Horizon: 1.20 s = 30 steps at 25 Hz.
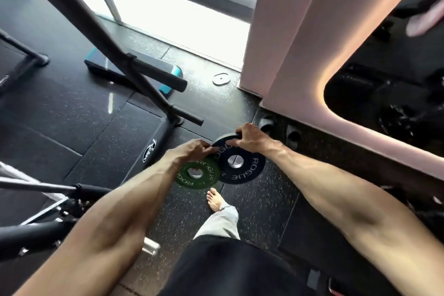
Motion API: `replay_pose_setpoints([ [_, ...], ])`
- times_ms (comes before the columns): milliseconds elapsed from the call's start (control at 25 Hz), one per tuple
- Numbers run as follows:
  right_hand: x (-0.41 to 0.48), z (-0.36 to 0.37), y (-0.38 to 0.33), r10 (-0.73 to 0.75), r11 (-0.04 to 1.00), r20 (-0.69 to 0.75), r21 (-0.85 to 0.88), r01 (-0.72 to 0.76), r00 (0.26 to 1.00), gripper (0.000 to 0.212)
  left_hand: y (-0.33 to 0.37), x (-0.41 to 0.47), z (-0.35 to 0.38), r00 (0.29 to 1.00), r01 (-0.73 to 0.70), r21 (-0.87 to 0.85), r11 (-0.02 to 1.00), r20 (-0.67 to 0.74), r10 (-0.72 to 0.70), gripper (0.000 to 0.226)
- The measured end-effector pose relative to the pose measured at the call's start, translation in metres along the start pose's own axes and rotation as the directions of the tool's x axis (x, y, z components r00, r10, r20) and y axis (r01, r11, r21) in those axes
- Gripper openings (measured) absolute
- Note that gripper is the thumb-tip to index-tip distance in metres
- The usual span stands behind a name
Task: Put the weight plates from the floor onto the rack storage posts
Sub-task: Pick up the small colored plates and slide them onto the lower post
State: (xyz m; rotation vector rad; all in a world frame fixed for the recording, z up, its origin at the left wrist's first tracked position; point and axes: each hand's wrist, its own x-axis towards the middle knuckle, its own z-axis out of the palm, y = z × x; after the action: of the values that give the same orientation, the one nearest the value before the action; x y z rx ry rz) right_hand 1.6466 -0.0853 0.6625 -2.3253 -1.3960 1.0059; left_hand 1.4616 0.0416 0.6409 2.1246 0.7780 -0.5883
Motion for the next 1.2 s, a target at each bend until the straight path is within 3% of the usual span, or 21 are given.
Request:
replay_pose_setpoints([
  [80,0.028,-0.021,-0.008,-0.054,0.998,0.067,-0.027,0.056,0.996,0.032,-0.004,0.007,-0.017,0.999,0.038,-0.037,0.999,-0.031,-0.039,0.044],
  [400,0.139,-0.081,-0.060,-0.376,0.906,0.202,-0.125,0.405,0.904,0.020,-0.014,0.018,-0.080,0.946,0.210,-0.210,0.955,-0.203,-0.252,0.096],
  [560,0.188,-0.092,-0.078,-0.533,0.794,0.271,-0.167,0.585,0.801,0.014,-0.006,0.021,-0.097,0.903,0.277,-0.305,0.911,-0.241,-0.355,0.056],
  [800,0.249,-0.099,-0.103,-0.666,0.631,0.394,-0.153,0.760,0.633,0.019,0.002,0.031,-0.101,0.753,0.391,-0.518,0.761,-0.296,-0.588,0.062],
  [1000,0.272,-0.095,-0.113,-0.743,0.495,0.419,-0.178,0.850,0.521,0.020,0.006,0.038,-0.104,0.693,0.365,-0.630,0.685,-0.308,-0.652,0.059],
  [1200,0.285,-0.094,-0.121,-0.815,0.428,0.359,-0.158,0.890,0.455,0.026,-0.003,0.042,-0.115,0.621,0.365,-0.661,0.655,-0.352,-0.701,0.057],
])
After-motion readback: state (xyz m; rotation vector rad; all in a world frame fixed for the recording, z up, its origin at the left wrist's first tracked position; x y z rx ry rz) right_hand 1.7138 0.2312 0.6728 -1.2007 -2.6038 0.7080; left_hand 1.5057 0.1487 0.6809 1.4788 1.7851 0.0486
